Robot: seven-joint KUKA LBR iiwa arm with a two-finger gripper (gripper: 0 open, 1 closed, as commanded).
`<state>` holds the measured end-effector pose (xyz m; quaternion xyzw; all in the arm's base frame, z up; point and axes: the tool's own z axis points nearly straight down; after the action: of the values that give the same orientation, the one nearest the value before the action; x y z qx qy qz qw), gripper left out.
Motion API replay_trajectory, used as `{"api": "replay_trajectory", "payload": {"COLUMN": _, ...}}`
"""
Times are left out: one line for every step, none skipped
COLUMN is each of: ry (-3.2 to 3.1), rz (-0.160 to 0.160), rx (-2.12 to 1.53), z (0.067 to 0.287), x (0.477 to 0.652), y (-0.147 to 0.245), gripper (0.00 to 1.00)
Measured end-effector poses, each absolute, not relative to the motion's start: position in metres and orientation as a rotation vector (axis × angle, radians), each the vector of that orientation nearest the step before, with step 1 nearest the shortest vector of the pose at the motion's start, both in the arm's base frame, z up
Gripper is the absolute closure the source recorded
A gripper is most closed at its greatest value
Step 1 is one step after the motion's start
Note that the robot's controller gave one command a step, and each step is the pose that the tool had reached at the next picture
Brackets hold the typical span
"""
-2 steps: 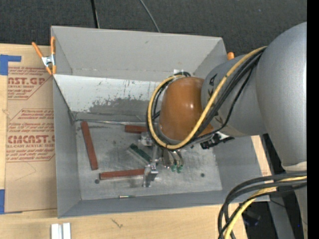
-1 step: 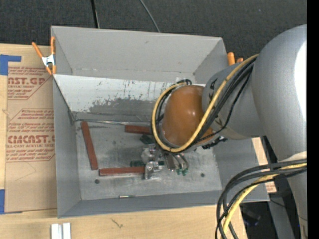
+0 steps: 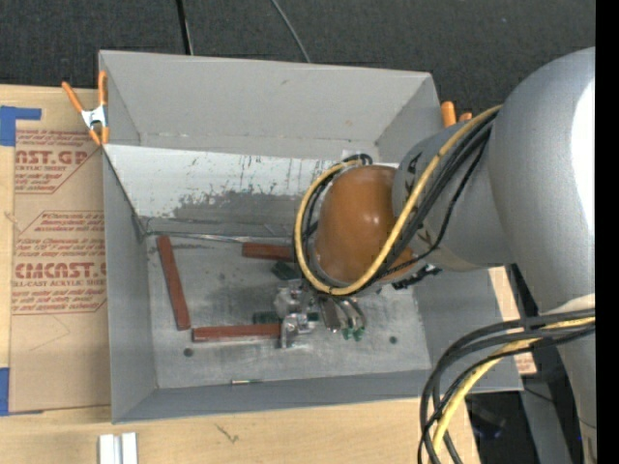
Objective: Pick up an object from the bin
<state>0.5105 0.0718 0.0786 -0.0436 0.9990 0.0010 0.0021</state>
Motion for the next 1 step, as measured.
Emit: {"api": "replay_trajectory", "payload": {"ry": 3.126, "rz": 0.001, "rx": -0.282, "z": 0.2210, "x": 0.5318, "y": 0.0709, "gripper": 1.00}}
